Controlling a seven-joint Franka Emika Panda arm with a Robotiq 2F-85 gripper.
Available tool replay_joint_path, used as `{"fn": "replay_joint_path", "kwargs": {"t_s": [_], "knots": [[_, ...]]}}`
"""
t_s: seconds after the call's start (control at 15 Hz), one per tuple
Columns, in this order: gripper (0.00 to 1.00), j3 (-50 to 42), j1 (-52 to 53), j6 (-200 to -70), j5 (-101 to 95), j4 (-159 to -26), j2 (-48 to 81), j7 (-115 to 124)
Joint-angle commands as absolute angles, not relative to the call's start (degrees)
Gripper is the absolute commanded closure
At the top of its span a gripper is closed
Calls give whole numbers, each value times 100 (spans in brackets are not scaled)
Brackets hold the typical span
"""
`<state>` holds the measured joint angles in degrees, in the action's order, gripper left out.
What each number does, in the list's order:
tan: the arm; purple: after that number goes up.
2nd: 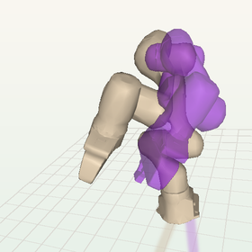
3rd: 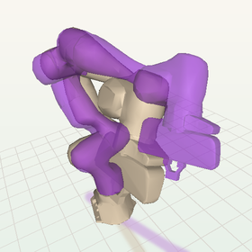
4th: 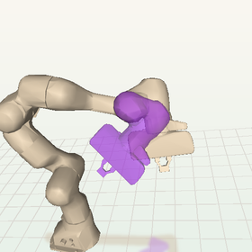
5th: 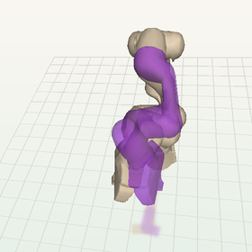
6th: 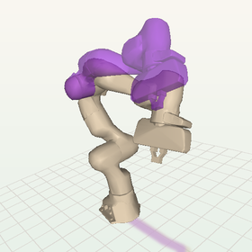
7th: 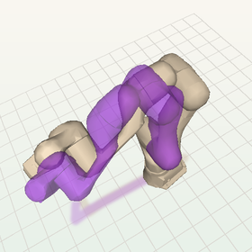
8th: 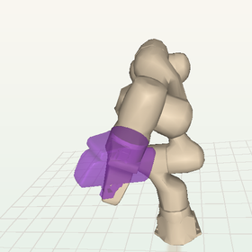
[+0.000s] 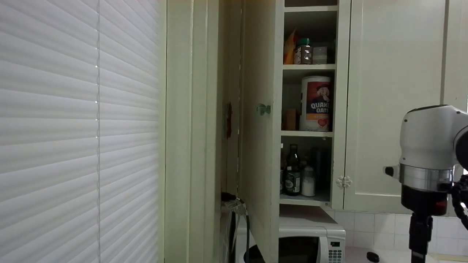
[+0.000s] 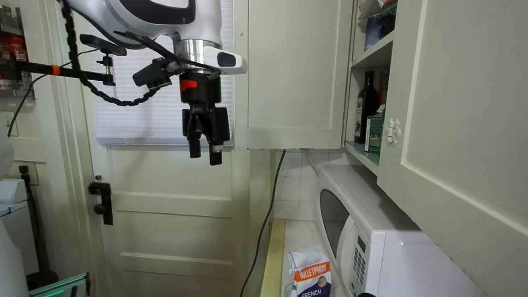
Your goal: Remove the cupcake liners from the top cabinet
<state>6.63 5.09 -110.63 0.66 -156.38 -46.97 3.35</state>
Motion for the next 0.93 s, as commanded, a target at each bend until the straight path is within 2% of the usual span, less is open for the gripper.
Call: {"fn": "replay_joint_path", "kwargs": {"t_s": [0.0, 0.87], "knots": [[0, 674, 293, -11260, -69, -15130, -4396, 566], [0, 1175, -912, -13262, -831, -12437, -2601, 2915]]}}
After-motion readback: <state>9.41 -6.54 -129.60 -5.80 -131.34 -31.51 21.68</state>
